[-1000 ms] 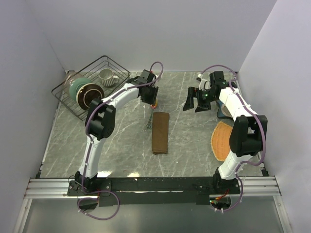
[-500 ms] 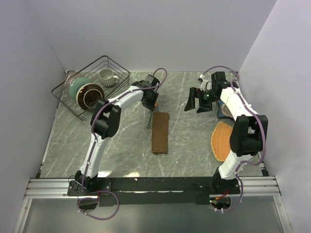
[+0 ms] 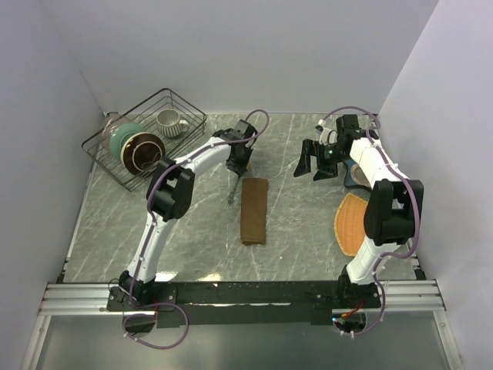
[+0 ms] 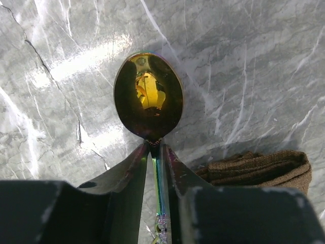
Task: Fold the napkin into a case and place the utensils inside
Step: Pick up the spoon from the center of the board.
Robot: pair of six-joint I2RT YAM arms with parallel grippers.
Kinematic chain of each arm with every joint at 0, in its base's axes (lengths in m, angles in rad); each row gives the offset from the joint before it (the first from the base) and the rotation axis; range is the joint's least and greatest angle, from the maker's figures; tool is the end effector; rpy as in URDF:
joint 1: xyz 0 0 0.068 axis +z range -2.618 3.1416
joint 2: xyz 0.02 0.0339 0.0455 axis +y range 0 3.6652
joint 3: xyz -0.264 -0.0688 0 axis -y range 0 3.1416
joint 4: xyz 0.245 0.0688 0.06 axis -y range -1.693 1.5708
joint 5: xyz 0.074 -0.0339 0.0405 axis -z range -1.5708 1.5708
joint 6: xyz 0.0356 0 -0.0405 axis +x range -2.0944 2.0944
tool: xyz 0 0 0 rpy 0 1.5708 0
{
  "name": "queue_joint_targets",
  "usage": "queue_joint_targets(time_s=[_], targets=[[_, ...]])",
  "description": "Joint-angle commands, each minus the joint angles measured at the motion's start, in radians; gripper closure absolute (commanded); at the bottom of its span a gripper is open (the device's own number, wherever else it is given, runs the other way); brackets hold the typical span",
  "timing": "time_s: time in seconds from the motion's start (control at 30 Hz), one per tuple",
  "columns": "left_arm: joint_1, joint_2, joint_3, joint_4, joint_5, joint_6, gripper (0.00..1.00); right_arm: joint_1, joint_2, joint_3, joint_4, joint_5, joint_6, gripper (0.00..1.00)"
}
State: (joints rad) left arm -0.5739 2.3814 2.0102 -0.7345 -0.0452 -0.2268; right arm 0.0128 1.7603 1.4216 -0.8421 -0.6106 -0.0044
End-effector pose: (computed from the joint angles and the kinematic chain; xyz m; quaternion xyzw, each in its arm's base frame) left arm 0.4296 -0.2758 0.1645 0.1629 0.9591 -0.0695 0.2207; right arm 0.3597 0.0250 0.2525 -0.0663 0.9351 0.2957 0.1836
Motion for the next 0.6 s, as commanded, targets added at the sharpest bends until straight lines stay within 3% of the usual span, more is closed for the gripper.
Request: queue_joint_targets(time_s=[0.0,0.03,0.17,0.3,0.43,0.57], targets=[[0.011,0.094,-0.009,-0.143,-0.051,0.018,0.81,-0.008,-0.007,0.036,-0.002,-0.014,0.003,0.00],[0.016,0.102,0.008,-0.150,-0.056,0.017,0.99,-0.008,-0.007,0.033,0.000,-0.015,0.003,0.00],[0.058,0.082,0.088,-0.106,-0.027,-0.005,0.99,-0.008,-0.001,0.037,-0.002,-0.018,0.003,0.00],[0.072,-0.084,0.062,0.085,-0.082,0.010,0.99,-0.008,-0.007,0.040,0.001,-0.015,0.003,0.00],[0.060,-0.148,0.113,0.149,-0.101,-0.003,0.99,-0.008,-0.012,0.037,0.001,-0.014,0.003,0.00],[0.048,-0.215,0.090,0.213,-0.091,-0.144,0.99,-0.008,-0.022,0.024,0.003,-0.006,0.003,0.00]])
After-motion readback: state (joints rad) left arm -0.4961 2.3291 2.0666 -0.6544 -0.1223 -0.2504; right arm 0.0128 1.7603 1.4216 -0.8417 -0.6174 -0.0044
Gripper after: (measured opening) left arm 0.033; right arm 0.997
